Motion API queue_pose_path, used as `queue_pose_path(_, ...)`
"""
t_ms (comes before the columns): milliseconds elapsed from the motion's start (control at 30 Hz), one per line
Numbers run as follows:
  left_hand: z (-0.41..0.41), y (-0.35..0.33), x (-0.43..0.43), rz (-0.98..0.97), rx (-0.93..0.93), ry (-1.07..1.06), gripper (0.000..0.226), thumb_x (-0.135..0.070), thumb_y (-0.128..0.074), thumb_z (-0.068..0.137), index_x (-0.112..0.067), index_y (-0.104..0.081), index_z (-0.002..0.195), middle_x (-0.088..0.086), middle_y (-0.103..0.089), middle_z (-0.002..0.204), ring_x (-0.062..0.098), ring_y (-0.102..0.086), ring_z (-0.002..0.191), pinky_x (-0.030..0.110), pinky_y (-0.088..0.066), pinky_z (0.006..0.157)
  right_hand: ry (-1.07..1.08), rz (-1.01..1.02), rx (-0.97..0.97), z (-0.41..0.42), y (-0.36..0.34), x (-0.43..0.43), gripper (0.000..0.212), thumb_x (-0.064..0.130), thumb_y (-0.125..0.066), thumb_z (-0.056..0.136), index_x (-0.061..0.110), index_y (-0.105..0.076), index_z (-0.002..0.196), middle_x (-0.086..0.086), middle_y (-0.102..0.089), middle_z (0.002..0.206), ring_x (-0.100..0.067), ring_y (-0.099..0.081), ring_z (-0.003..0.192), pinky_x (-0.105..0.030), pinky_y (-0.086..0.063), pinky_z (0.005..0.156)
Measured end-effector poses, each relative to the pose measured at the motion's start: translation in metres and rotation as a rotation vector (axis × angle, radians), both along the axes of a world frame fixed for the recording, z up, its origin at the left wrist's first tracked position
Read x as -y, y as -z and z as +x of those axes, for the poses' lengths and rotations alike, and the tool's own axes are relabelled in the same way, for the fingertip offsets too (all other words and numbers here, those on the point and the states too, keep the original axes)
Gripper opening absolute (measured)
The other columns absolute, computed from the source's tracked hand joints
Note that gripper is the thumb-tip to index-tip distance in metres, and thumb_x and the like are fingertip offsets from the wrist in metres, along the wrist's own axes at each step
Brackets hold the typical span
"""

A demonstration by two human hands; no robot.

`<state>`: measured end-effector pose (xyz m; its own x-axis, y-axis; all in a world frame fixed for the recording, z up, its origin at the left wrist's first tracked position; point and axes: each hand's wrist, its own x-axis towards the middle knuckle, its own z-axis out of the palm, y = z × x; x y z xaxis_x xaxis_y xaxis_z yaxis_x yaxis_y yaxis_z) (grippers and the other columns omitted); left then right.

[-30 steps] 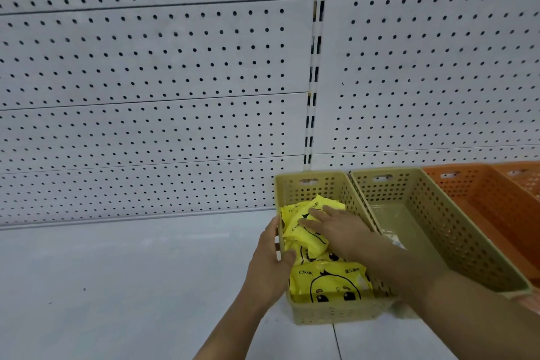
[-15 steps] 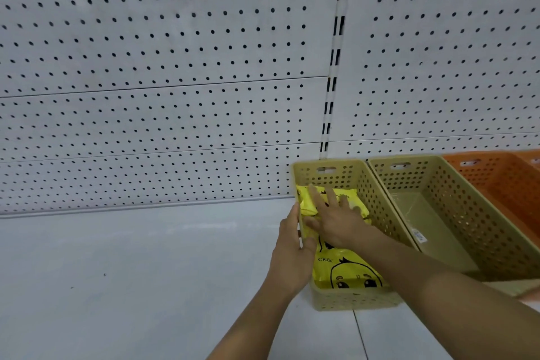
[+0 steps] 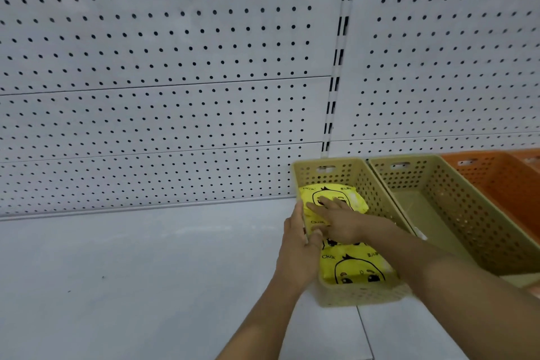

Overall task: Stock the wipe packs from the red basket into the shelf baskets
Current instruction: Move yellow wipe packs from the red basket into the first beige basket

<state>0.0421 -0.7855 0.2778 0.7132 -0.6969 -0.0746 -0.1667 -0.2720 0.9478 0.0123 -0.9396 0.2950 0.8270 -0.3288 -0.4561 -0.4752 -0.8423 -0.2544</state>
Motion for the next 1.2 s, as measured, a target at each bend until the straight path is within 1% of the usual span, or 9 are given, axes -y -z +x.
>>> queue_pose_path(67, 0.001, -0.002, -0.001, -0.027, 0.018, -0.008, 0.058, -0.024, -0.046, 0.098, -0.037, -0.024, 0.150, -0.012, -0.043, 0.137, 0.004, -0.046, 0.123, 0.026, -0.043, 0.101, 0.053, 0.098, 0.106, -0.021, -0.011, -0.013, 0.060, 0.043, -0.038, 0.099, 0.026, -0.016, 0.152, -0.002, -0.007, 0.161, -0.023, -0.007, 0.147, -0.038, -0.014, 0.117)
queue_pose_path(167, -0.009, -0.007, -0.018, -0.039, 0.171, 0.032, 0.040, -0.036, -0.045, 0.096, -0.046, -0.040, 0.135, -0.030, -0.055, 0.112, -0.014, -0.050, 0.107, 0.016, -0.043, 0.090, 0.168, 0.163, 0.313, -0.061, -0.018, -0.041, 0.058, 0.051, -0.040, 0.096, 0.027, -0.031, 0.148, 0.003, -0.030, 0.155, -0.015, -0.028, 0.141, -0.034, -0.027, 0.114)
queue_pose_path(233, -0.028, -0.011, -0.041, -0.030, 0.223, 0.099, 0.038, -0.054, -0.039, 0.094, -0.049, -0.042, 0.131, -0.030, -0.054, 0.122, -0.010, -0.047, 0.117, 0.021, -0.041, 0.099, 0.203, 0.068, 0.412, -0.091, -0.020, -0.066, 0.051, 0.049, -0.044, 0.095, 0.030, -0.040, 0.142, 0.005, -0.042, 0.147, -0.016, -0.040, 0.133, -0.037, -0.036, 0.107)
queue_pose_path(300, -0.050, -0.006, -0.071, 0.067, 0.303, 0.169, 0.061, -0.069, -0.031, 0.092, -0.037, -0.037, 0.144, -0.018, -0.040, 0.148, 0.005, -0.032, 0.139, 0.032, -0.029, 0.115, 0.179, -0.062, 0.596, -0.123, -0.021, -0.101, 0.039, 0.036, -0.048, 0.096, 0.023, -0.051, 0.133, 0.000, -0.055, 0.134, -0.021, -0.051, 0.122, -0.038, -0.041, 0.100)
queue_pose_path(433, -0.101, 0.007, -0.150, 0.135, 0.584, 0.103, 0.069, -0.070, -0.026, 0.090, -0.030, -0.038, 0.145, -0.012, -0.030, 0.155, 0.006, -0.024, 0.143, 0.032, -0.022, 0.118, 0.174, -0.092, 0.822, -0.189, -0.006, -0.181, 0.041, 0.031, -0.047, 0.096, 0.024, -0.046, 0.137, 0.009, -0.044, 0.142, -0.011, -0.035, 0.133, -0.028, -0.027, 0.110)
queue_pose_path(533, -0.141, 0.016, -0.212, 0.139, 0.572, 0.047, 0.061, -0.067, -0.032, 0.090, -0.034, -0.043, 0.140, -0.016, -0.041, 0.145, 0.001, -0.035, 0.133, 0.026, -0.032, 0.111, 0.218, -0.035, 0.869, -0.236, 0.020, -0.236, 0.040, 0.035, -0.045, 0.095, 0.030, -0.047, 0.135, 0.016, -0.044, 0.139, -0.002, -0.038, 0.127, -0.022, -0.034, 0.101)
queue_pose_path(733, -0.204, 0.045, -0.327, 0.231, 0.477, -0.030, 0.044, -0.054, -0.051, 0.092, -0.034, -0.051, 0.132, -0.019, -0.059, 0.123, 0.000, -0.055, 0.113, 0.029, -0.049, 0.092, 0.262, 0.061, 0.818, -0.298, 0.065, -0.329, 0.035, 0.032, -0.055, 0.094, 0.032, -0.051, 0.128, 0.019, -0.054, 0.119, -0.002, -0.055, 0.104, -0.023, -0.047, 0.078)
queue_pose_path(967, -0.238, 0.093, -0.446, 0.387, 0.307, -0.088, 0.040, -0.047, -0.051, 0.095, -0.029, -0.054, 0.131, -0.015, -0.063, 0.120, 0.003, -0.060, 0.107, 0.026, -0.049, 0.090, 0.197, 0.245, 0.572, -0.315, 0.123, -0.417, 0.030, 0.036, -0.052, 0.093, 0.034, -0.053, 0.123, 0.012, -0.057, 0.124, -0.011, -0.060, 0.105, -0.039, -0.051, 0.084)
queue_pose_path(1200, -0.222, 0.137, -0.571, 0.452, 0.071, -0.250, 0.031, -0.036, -0.058, 0.094, -0.023, -0.061, 0.123, -0.012, -0.069, 0.102, 0.004, -0.064, 0.093, 0.032, -0.053, 0.084, 0.105, 0.374, 0.421, -0.276, 0.155, -0.516, 0.024, 0.030, -0.056, 0.092, 0.028, -0.060, 0.116, 0.015, -0.062, 0.112, -0.005, -0.059, 0.105, -0.032, -0.049, 0.089)
